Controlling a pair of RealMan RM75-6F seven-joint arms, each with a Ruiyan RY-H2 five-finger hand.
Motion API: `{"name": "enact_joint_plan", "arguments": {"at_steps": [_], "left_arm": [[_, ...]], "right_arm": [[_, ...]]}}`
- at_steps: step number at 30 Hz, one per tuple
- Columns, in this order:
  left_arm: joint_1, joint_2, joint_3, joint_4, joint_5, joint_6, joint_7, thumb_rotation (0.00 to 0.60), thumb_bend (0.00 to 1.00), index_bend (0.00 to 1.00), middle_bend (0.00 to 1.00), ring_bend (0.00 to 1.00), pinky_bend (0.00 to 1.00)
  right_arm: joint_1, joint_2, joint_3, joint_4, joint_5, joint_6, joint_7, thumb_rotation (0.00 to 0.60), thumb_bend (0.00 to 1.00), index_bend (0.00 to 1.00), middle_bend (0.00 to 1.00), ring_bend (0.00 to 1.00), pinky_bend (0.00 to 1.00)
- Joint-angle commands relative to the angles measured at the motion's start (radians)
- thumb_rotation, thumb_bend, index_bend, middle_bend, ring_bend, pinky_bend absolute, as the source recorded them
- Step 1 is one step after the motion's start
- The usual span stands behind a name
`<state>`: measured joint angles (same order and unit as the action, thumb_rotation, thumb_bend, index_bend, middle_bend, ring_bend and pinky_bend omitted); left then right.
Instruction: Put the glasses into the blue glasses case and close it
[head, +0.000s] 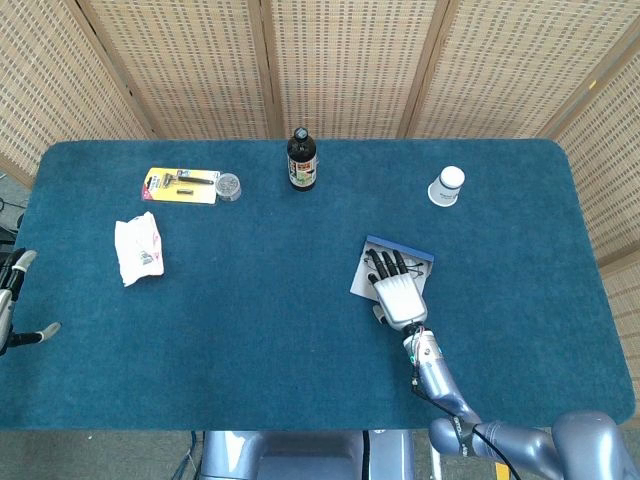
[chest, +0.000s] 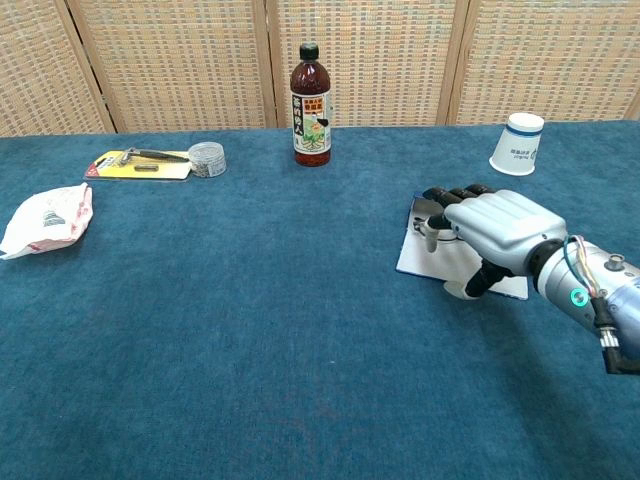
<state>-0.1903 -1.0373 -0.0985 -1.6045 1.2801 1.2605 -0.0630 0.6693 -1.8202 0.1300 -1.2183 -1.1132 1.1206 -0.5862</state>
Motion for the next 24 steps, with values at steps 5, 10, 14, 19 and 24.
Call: {"name": "enact_joint_plan", "arguments": {"at_steps": [5,10,14,19,24], "left_arm": [[0.0,0.0,0.0,0.0,-0.001,0.0,0.0,0.6,0.0,0.0,0.0,0.0,0.0],[-0.001,0.0,-0.001,0.0,-0.001,-0.001,0.0,0.6,0.0,0.0,0.0,0.0,0.0],[0.0,0.0,-0.001,0.0,-0.001,0.0,-0.001,0.6,0.0,0.0,0.0,0.0,0.0],[0.0,0.0,0.0,0.0,0.0,0.0,-0.001,0.6,0.0,0.0,0.0,0.0,0.0],[0.0,0.0,-0.001,0.001,0.0,0.001,-0.004,0.6,0.0,0.0,0.0,0.0,0.0]], "right_arm": [[-0.01,-0.029,-0.01,0.051,-0.03,0.004,0.002,0.6,0.36,0.35,0.0,0.0,0.0],[-0.014,-0.037,-0.012,0.078,-0.047,0.005,0.002,0.6,0.36,0.35,0.0,0.0,0.0],[-0.016,-0.047,-0.012,0.105,-0.064,0.004,0.005,0.6,0.36,0.35,0.0,0.0,0.0],[-0.019,-0.057,-0.006,0.128,-0.073,0.003,-0.001,0.6,0.37,0.4,0.0,0.0,0.0],[-0.024,-0.065,-0.003,0.147,-0.085,0.004,0.001,0.6,0.44,0.43,0.0,0.0,0.0]]}}
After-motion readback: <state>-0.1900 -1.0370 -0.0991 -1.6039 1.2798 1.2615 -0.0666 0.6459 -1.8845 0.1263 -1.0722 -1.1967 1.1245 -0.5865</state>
